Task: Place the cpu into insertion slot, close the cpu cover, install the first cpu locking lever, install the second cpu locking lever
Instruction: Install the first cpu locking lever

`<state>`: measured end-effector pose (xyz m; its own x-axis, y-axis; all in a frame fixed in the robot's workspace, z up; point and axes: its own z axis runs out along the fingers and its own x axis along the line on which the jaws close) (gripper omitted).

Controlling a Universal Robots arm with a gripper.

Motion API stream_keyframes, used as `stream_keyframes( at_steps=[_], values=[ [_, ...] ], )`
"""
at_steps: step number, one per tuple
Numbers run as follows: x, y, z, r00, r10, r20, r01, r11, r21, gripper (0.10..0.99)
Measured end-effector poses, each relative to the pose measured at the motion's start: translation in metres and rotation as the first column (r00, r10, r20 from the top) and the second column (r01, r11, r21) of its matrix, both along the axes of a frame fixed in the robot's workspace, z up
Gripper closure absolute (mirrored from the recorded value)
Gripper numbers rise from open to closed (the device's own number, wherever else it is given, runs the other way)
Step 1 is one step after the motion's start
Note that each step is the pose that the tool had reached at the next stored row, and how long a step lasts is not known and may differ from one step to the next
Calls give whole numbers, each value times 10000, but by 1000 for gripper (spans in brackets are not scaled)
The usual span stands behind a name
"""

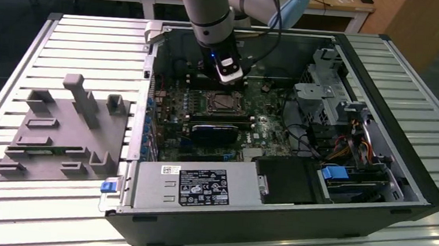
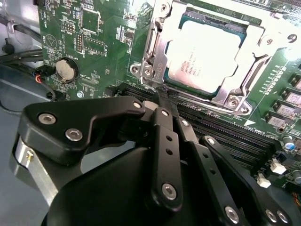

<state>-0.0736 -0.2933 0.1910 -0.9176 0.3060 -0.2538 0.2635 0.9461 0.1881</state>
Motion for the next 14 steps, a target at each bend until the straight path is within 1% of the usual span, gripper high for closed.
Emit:
stream_keyframes(
  at_steps=[9, 14],
  values=[
    [0, 0, -9, 10000, -1, 0, 1, 10000, -1, 984],
    [0, 0, 37, 10000, -1, 0, 1, 10000, 10, 984]
  ],
)
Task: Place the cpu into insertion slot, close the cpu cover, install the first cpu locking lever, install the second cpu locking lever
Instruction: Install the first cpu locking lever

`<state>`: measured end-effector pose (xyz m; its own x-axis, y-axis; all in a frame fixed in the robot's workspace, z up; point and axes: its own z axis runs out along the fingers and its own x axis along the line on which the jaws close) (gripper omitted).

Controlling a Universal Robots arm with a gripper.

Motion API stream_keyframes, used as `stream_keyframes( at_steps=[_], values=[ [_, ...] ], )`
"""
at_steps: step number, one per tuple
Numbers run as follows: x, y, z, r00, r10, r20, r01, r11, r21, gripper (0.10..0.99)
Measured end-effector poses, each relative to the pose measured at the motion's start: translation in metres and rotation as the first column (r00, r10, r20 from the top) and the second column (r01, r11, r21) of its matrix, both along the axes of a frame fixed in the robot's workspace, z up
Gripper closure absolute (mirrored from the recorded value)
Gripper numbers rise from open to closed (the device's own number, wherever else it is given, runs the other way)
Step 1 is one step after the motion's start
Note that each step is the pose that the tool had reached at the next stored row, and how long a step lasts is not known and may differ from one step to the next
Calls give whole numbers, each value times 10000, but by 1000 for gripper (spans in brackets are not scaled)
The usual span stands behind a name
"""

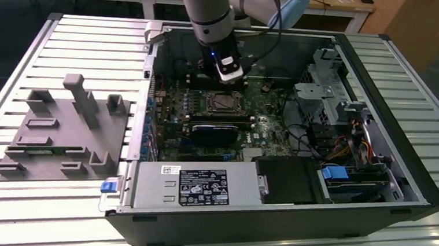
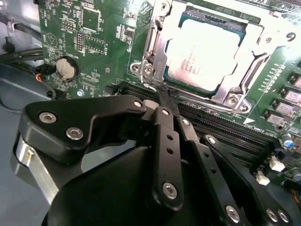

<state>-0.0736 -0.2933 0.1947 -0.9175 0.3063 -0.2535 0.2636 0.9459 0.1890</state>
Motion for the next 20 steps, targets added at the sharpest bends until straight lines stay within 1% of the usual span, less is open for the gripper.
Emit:
stream_keyframes(
  at_steps=[15, 20],
  values=[
    [0, 0, 252, 10000, 0, -1, 0, 10000, 8, 984],
    [1, 0, 263, 10000, -1, 1, 1, 10000, 22, 984]
  ],
)
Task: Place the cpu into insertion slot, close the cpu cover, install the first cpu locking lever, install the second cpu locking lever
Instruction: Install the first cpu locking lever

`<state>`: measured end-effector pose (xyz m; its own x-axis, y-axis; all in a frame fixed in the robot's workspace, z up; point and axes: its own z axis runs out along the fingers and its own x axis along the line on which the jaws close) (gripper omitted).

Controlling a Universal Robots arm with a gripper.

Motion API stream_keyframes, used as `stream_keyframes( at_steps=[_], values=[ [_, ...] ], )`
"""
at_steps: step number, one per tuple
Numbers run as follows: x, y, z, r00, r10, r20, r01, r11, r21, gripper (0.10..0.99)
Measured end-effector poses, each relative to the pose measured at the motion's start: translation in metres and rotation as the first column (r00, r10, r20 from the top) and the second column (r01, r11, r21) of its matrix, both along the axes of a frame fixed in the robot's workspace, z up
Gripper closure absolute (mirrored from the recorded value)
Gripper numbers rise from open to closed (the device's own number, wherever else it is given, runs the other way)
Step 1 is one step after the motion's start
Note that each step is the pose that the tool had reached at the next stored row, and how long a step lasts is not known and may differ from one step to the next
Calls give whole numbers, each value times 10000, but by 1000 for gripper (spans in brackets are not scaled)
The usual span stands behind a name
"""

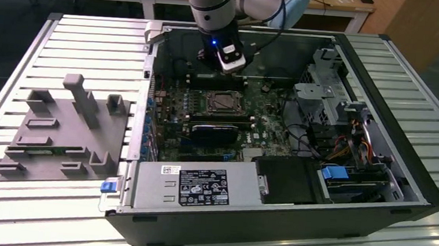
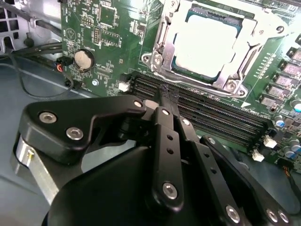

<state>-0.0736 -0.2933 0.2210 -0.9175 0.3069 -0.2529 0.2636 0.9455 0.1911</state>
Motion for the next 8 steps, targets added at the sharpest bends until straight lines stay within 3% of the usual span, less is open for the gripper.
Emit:
stream_keyframes(
  at_steps=[1, 2, 4, 8],
  values=[
    [3, 0, 0, 10000, 1, -4, -1, 10000, -1, 984],
    [14, 0, 1, 10000, 1, -52, -1, 10000, -9, 984],
    [36, 0, -2, 9997, -7, -236, 6, 10000, -54, 984],
    [76, 0, -5, 9979, -23, -652, 12, 9999, -169, 984]
  ],
)
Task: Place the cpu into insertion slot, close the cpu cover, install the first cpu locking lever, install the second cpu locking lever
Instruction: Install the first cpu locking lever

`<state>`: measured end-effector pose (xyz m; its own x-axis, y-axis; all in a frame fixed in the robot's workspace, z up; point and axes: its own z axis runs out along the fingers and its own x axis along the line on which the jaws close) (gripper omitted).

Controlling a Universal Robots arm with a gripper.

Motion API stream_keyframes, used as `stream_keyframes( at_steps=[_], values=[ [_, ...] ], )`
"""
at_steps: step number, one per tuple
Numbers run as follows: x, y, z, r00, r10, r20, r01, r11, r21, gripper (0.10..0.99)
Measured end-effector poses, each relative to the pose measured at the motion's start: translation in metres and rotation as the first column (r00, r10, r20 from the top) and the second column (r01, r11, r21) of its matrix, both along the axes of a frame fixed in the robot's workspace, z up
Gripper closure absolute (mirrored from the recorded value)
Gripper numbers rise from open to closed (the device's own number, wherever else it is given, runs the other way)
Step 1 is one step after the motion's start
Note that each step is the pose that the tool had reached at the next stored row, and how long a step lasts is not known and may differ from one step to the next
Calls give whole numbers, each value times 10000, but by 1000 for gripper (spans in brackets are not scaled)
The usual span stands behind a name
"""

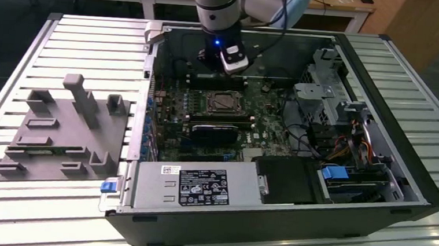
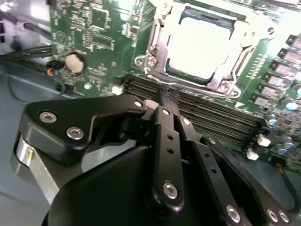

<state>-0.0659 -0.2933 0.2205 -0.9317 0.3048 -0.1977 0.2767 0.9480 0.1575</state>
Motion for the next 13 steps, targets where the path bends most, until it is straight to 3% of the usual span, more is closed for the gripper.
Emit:
stream_keyframes(
  at_steps=[9, 12, 13],
  values=[
    [91, 0, -3, 9940, -36, -1090, 0, 9995, -327, 984],
    [131, -4, -6, 9906, -56, -1366, -1, 9991, -417, 984],
    [140, -8, -7, 9900, -60, -1409, -1, 9991, -428, 984]
  ],
)
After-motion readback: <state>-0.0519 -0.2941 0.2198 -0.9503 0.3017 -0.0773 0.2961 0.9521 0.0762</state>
